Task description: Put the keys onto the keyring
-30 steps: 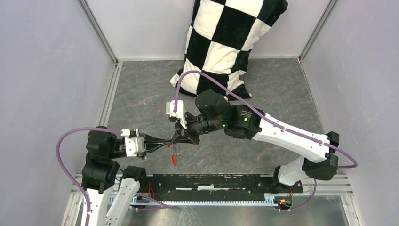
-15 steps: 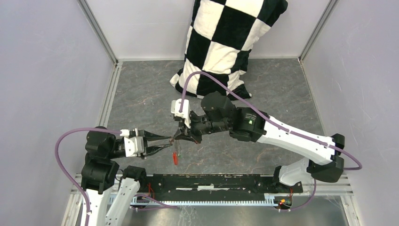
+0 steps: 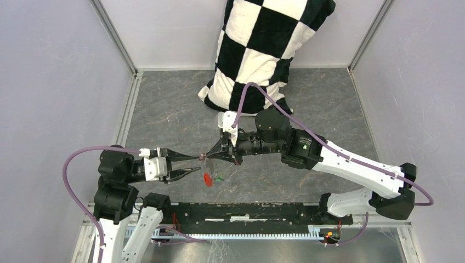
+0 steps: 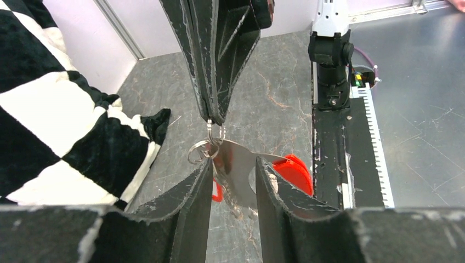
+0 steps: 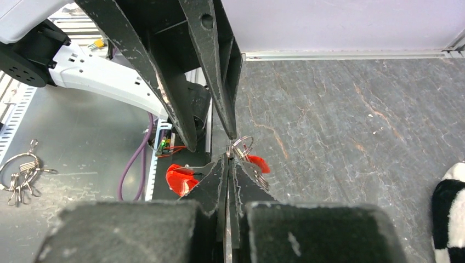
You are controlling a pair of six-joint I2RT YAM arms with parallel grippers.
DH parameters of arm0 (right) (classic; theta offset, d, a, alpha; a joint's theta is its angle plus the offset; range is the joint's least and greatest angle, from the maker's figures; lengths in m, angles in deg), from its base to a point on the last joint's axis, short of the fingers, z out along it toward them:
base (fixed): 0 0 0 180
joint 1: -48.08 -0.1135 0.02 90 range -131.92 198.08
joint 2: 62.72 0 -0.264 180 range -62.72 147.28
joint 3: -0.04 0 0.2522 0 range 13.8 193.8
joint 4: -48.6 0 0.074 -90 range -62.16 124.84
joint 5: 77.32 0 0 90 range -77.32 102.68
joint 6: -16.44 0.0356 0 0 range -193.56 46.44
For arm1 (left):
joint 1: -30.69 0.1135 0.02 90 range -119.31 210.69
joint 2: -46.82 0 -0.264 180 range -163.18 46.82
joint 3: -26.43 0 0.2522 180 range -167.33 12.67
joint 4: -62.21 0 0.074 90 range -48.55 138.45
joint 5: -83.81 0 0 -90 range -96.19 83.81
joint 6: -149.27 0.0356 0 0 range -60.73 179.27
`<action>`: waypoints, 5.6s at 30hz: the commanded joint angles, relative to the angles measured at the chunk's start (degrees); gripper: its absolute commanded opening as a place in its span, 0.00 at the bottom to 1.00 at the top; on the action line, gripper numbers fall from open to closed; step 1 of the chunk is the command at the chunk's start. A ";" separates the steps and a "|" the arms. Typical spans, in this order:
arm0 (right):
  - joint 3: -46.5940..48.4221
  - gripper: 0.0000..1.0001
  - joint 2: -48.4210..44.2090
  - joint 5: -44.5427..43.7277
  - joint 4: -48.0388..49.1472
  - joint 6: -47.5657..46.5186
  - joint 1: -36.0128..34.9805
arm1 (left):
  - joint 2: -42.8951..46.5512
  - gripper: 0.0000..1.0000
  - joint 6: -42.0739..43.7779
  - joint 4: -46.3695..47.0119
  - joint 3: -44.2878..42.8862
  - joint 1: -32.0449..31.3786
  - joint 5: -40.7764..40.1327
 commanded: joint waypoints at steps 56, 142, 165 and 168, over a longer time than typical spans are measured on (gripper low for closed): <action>-24.90 0.00 -5.93 0.42 52.50 19.78 0.69 | -0.91 0.30 1.72 0.53 -3.34 0.07 5.64; 34.79 0.00 19.42 -14.78 -33.43 -20.98 -9.25 | -7.25 0.02 26.54 -12.49 -8.96 0.07 0.97; -12.53 0.00 -7.25 1.74 25.61 -2.12 -1.81 | -7.01 0.43 8.14 -3.35 -10.33 0.07 4.22; -14.54 0.00 -7.07 3.60 30.19 0.21 -1.56 | -6.99 0.44 1.76 5.59 -9.06 0.07 6.50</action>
